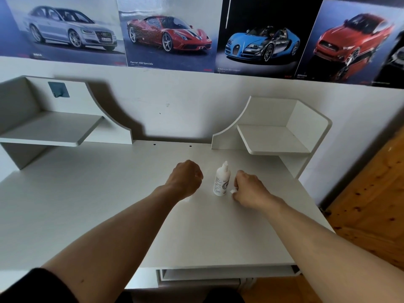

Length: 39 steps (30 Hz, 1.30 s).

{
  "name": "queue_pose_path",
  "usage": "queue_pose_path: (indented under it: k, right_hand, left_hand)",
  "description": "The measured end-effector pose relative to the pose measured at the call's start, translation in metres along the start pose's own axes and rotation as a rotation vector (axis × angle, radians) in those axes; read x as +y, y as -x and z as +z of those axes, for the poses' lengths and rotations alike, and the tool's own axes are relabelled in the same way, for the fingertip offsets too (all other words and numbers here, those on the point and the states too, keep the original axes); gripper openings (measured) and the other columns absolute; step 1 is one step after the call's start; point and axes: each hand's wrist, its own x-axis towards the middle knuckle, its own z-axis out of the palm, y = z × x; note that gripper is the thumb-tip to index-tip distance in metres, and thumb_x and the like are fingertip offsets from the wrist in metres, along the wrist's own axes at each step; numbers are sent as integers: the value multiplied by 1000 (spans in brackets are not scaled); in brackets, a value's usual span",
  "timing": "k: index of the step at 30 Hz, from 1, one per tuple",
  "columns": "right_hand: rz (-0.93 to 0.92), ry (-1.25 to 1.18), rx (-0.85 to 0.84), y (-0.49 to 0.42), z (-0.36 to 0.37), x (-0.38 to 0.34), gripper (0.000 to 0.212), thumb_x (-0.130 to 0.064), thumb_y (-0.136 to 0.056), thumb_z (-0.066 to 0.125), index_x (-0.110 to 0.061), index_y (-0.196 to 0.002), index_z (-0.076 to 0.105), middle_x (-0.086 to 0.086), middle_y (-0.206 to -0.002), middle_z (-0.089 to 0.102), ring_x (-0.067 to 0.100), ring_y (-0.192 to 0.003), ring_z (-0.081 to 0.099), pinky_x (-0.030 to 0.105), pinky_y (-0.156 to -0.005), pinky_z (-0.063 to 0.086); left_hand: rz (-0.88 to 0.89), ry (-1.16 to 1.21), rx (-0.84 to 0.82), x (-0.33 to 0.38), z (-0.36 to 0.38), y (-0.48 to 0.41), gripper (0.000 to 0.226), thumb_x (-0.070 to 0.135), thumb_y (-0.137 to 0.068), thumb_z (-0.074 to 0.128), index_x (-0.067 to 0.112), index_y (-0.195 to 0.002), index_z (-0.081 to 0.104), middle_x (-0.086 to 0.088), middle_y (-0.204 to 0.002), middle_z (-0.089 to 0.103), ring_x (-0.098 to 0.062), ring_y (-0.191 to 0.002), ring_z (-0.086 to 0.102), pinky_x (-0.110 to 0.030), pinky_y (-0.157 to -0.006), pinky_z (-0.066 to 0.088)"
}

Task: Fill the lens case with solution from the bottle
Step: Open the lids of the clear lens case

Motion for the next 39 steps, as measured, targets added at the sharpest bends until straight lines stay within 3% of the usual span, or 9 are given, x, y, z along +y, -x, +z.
queue_pose_path:
  k: [5,10,17,19,22,25,29,34,39]
  right_hand:
    - [-18,12,6,-1,-2,2,18,-20,-86,57,-9,-101,55,11,-109,60,30,-99,57,35,-83,49]
    - [-42,1,11,-3,0,2,18,-14,-84,55,-12,-102,60,11,-111,60,28,-104,56,31,-84,46]
    - [-54,9,7,-3,8,1,16,-13,-85,50,-12,-96,60,12,-106,61,28,-102,55,30,-80,44]
    - [-50,4,13,-2,8,0,19,-15,-85,51,-11,-103,58,12,-108,60,28,-103,54,31,-82,45]
    - [-34,7,-6,-2,3,-1,29,-18,-84,56,-12,-112,54,12,-112,58,28,-106,53,33,-86,46]
    - [23,-7,-25,-1,-10,-7,40,-17,-80,61,-15,-117,49,10,-115,53,28,-107,53,38,-88,48]
    - [61,-42,160,1,-35,-24,39,-5,-81,49,-10,-119,43,14,-121,46,35,-110,49,40,-85,46]
    - [-41,-261,450,1,-62,-61,41,3,-78,41,-9,-116,46,15,-119,46,33,-111,46,35,-81,39]
    - [-254,-334,453,6,-67,-101,38,5,-80,43,-8,-116,50,15,-119,49,28,-109,50,27,-85,40]
  left_hand:
    - [-17,-8,-6,-2,1,1,25,0,-79,51,5,-84,74,-15,-95,73,-33,-92,68,-43,-85,58]
    - [-15,-12,-4,-2,-1,0,23,-1,-78,49,-3,-82,71,-18,-88,72,-31,-77,61,-45,-82,56]
    - [-17,-13,-25,-3,0,3,22,1,-82,50,-4,-85,71,-20,-94,73,-30,-78,62,-43,-82,56]
    - [-13,-27,-33,-3,-1,3,21,2,-82,51,-2,-84,71,-18,-94,73,-35,-87,67,-43,-83,56]
    - [-14,-54,-41,-3,-2,3,19,1,-82,49,4,-73,65,-12,-86,68,-31,-76,58,-44,-83,56]
    - [-20,-51,-24,-3,-6,3,24,0,-83,46,-2,-82,70,-16,-92,70,-29,-78,56,-43,-82,56]
    - [-18,-47,-3,-1,-11,4,28,1,-85,45,0,-92,72,-15,-99,71,-34,-89,63,-42,-86,56]
    - [-20,-33,20,2,-16,3,39,-6,-86,40,10,-105,70,-13,-116,68,-30,-107,62,-35,-88,50]
    - [-11,-48,38,4,-21,3,43,-5,-84,38,13,-113,65,-12,-122,64,-29,-113,57,-39,-93,49]
